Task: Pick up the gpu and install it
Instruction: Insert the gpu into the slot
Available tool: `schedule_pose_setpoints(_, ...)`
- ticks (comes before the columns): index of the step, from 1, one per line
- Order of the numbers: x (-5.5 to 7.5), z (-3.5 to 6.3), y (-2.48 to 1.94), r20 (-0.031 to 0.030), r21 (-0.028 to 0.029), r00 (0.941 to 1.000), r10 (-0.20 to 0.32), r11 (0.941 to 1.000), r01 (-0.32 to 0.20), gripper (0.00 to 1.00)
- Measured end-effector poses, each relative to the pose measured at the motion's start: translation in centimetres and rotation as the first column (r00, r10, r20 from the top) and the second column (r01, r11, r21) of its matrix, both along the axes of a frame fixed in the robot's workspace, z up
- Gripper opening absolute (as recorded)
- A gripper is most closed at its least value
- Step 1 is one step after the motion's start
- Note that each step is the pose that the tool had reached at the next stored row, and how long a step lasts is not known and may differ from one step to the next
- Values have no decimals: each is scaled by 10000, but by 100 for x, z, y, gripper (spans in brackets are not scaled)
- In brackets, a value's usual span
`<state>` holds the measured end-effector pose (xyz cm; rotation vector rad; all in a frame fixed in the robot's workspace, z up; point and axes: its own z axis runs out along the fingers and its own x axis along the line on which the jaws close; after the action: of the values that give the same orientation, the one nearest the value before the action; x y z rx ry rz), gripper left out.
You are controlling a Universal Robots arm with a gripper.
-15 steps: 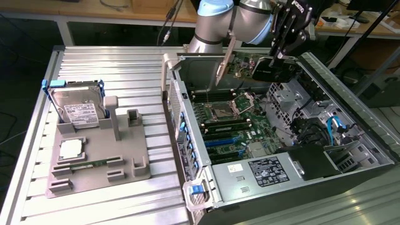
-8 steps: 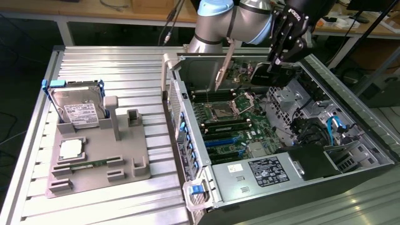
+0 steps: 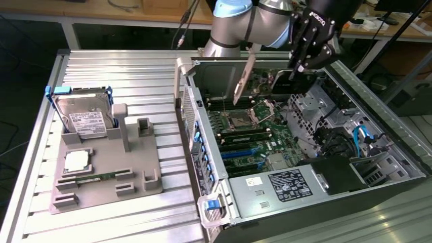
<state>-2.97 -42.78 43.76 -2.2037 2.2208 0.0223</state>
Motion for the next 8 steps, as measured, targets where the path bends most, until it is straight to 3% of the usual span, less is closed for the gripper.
schedule_pose_setpoints(4,0,-63,-3,3,2,9989,467,9989,-467,27)
schedule_pose_setpoints(8,1,-137,-6,-9,1,9985,540,9985,-540,27)
